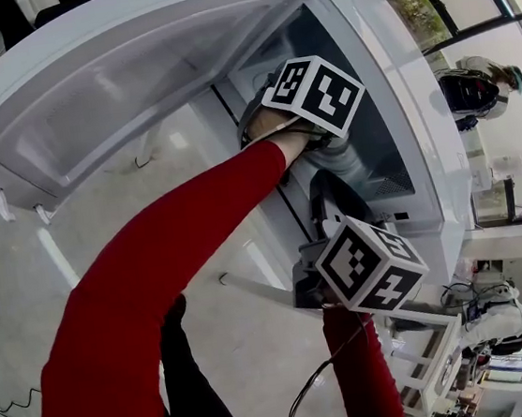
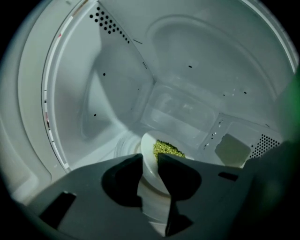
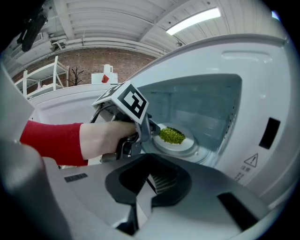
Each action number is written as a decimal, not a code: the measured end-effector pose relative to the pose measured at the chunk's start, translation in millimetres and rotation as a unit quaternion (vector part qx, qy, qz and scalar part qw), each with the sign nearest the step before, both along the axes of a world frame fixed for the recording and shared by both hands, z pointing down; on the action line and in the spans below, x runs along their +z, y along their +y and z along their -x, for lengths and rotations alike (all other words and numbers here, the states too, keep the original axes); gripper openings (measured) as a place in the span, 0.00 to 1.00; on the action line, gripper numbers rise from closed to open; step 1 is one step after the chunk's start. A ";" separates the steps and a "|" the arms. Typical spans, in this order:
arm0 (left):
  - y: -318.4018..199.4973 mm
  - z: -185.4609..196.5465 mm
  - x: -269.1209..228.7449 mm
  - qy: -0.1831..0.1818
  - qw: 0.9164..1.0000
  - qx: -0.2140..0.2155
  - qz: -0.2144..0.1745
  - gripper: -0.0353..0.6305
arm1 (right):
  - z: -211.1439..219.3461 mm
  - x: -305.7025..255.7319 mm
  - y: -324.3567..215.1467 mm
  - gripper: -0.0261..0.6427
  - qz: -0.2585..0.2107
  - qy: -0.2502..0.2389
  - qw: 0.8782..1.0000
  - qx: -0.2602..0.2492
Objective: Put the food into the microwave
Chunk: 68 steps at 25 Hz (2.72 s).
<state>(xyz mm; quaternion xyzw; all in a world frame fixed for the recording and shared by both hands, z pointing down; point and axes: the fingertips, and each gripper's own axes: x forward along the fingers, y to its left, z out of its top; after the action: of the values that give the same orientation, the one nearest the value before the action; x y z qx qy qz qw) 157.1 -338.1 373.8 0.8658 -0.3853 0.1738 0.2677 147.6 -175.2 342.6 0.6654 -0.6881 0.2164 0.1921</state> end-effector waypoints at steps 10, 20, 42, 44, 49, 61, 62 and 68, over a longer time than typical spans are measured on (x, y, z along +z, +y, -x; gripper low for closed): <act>-4.9 2.4 4.6 -0.019 1.000 0.005 -0.008 0.22 | 0.0 -0.1 0.5 0.06 0.000 0.002 1.000 -0.002; -2.5 0.3 5.7 -0.071 0.996 0.008 -0.054 0.22 | -0.4 2.8 1.6 0.06 0.005 0.000 1.000 -0.001; 2.5 26.5 -45.9 0.040 0.988 0.028 -0.148 0.13 | -0.3 1.1 1.3 0.06 -0.009 -0.018 1.000 0.000; 8.9 38.8 -45.7 0.078 0.990 0.018 -0.120 0.09 | 1.3 -1.0 -0.4 0.06 -0.014 -0.022 1.000 0.000; 26.0 66.2 -43.7 0.166 0.984 0.017 -0.064 0.07 | 15.8 -6.5 -12.1 0.06 -0.032 -0.042 0.999 -0.006; 115.1 107.6 -81.1 0.295 0.953 0.070 0.020 0.07 | 67.6 -64.9 11.2 0.06 -0.074 -0.153 0.983 -0.076; 123.3 110.8 -84.0 0.303 0.950 0.070 0.026 0.07 | 69.6 -71.7 16.2 0.06 -0.077 -0.167 0.979 -0.083; 152.7 129.0 -94.2 0.300 0.949 0.090 0.030 0.07 | 76.4 -96.8 36.7 0.06 -0.120 -0.195 0.968 -0.099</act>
<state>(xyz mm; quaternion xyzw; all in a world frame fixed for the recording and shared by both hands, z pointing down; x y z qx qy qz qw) 28.1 -185.4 279.6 0.9007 -0.2025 -0.0588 0.3799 71.2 -138.5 245.7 0.5572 -0.7956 0.2375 -0.0062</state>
